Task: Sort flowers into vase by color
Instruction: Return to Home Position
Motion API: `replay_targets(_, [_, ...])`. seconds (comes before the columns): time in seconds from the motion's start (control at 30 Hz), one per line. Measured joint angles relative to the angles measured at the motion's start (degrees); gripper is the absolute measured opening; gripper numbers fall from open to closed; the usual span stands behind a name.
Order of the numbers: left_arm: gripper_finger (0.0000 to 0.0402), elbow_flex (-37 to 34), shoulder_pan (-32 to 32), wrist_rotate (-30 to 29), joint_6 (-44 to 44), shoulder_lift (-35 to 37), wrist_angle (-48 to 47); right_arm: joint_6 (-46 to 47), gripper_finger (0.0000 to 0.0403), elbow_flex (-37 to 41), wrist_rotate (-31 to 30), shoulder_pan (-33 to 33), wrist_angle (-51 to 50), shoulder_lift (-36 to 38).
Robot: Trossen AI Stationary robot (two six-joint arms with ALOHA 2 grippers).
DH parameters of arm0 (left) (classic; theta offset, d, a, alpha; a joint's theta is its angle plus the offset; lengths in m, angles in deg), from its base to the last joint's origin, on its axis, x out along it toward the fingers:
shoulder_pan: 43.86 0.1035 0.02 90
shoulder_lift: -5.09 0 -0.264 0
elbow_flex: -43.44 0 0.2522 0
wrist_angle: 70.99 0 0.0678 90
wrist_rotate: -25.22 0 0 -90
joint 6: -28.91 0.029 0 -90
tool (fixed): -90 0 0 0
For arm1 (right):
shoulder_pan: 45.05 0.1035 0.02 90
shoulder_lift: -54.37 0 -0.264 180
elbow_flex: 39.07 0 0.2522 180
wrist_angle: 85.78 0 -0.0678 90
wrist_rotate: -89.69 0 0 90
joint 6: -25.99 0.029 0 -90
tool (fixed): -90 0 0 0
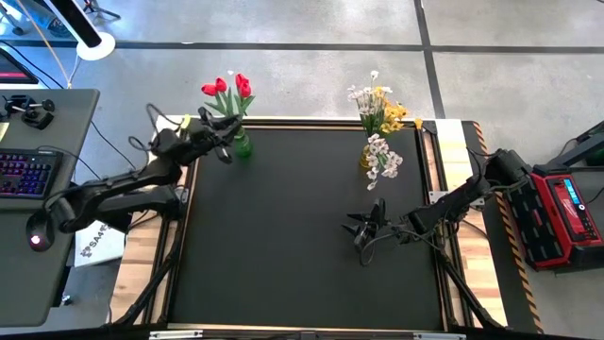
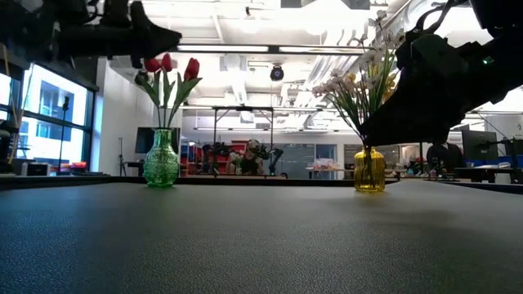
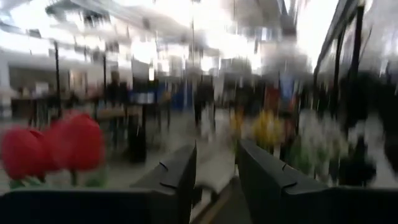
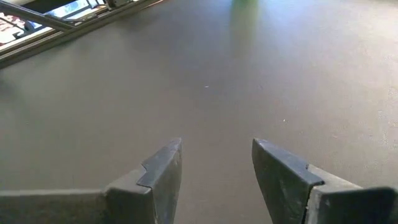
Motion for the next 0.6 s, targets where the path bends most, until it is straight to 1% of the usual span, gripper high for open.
replay_targets(0.07, [0.0096, 3.29, -2.81, -2.69, 3.98, 1.00, -10.83, -0.13, 0.0183, 0.00, 0.00, 0.00, 0.02, 0.00])
replay_targets(0.2, [0.0084, 10.70, -8.93, -10.39, 11.14, 1.32, -32.40, -2.76, 0.0183, 0.01, 0.65, 0.00, 1.99, 0.30])
replay_targets(0.3, [0.0075, 14.28, -12.70, -11.62, 12.93, 1.37, -43.34, -6.34, 0.0182, 0.02, 4.74, 0.02, 2.55, 3.12])
replay_targets(0.37, [0.0068, 14.79, -14.79, -11.21, 12.15, 1.88, -46.38, -9.44, 0.0177, 0.02, 6.86, 0.02, 2.46, 6.30])
replay_targets(0.47, [0.0057, 13.79, -17.41, -9.53, 10.73, 4.14, -46.88, -15.14, 0.0160, 0.02, 9.90, 0.02, 1.43, 12.55])
replay_targets(0.6, [0.0040, 11.60, -20.84, -7.94, 8.41, 9.00, -47.01, -21.62, 0.0126, 0.02, 11.02, 0.02, -2.88, 22.69])
